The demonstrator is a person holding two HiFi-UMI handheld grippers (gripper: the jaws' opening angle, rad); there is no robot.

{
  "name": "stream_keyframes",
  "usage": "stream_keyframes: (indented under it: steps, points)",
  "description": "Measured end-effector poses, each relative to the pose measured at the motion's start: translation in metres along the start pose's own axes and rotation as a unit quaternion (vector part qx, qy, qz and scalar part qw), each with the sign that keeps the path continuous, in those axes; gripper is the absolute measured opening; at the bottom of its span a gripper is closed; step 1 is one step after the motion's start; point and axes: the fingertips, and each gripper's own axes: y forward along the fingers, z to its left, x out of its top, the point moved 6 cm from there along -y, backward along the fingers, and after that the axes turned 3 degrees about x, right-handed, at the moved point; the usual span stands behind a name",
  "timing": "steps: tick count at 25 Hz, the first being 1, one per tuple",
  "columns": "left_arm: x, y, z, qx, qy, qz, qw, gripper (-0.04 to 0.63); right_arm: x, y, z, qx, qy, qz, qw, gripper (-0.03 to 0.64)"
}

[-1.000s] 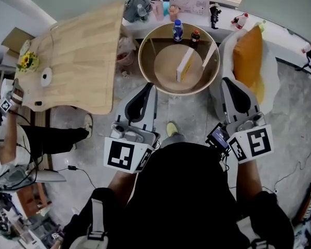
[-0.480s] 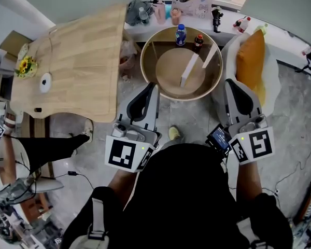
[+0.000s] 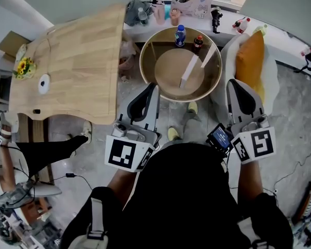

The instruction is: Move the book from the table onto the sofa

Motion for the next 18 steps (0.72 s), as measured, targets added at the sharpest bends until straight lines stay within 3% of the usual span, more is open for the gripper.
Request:
stream_keyframes:
  steps: [18]
  points:
    - [-0.008,0.082,0.013,0.019,0.01,0.024,0.9995,0.011,-0.003,0.059,-0.069,0.014,-0.012,0.018,1.0,0.011]
